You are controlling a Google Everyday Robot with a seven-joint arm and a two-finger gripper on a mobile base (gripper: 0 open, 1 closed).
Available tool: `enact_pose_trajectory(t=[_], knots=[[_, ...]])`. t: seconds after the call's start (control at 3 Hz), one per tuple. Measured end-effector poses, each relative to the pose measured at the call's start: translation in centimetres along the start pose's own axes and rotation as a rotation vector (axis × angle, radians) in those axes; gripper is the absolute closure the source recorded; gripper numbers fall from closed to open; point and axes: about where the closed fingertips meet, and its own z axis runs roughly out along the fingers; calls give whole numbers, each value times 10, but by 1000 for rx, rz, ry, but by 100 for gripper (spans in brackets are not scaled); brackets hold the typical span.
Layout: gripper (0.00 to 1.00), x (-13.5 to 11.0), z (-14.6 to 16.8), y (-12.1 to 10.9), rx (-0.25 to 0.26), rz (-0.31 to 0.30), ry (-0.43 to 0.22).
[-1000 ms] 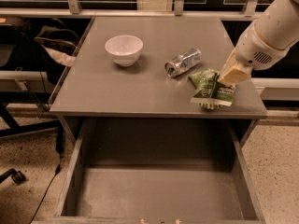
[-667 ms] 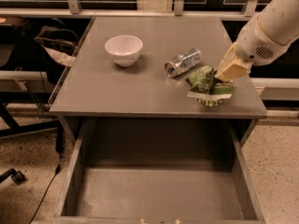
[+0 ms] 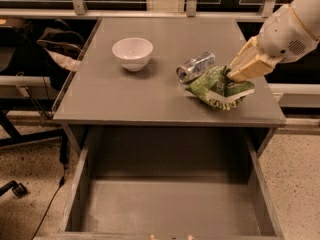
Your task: Place green jalapeno chip bag into top drawer
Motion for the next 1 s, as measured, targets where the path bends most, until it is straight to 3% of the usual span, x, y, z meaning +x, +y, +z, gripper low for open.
enact_pose_trajectory(t=[0.67,1.0], knots=[[100,5,-14,28,-105,-117,-166],[100,11,-38,58,-75,-145,-235]])
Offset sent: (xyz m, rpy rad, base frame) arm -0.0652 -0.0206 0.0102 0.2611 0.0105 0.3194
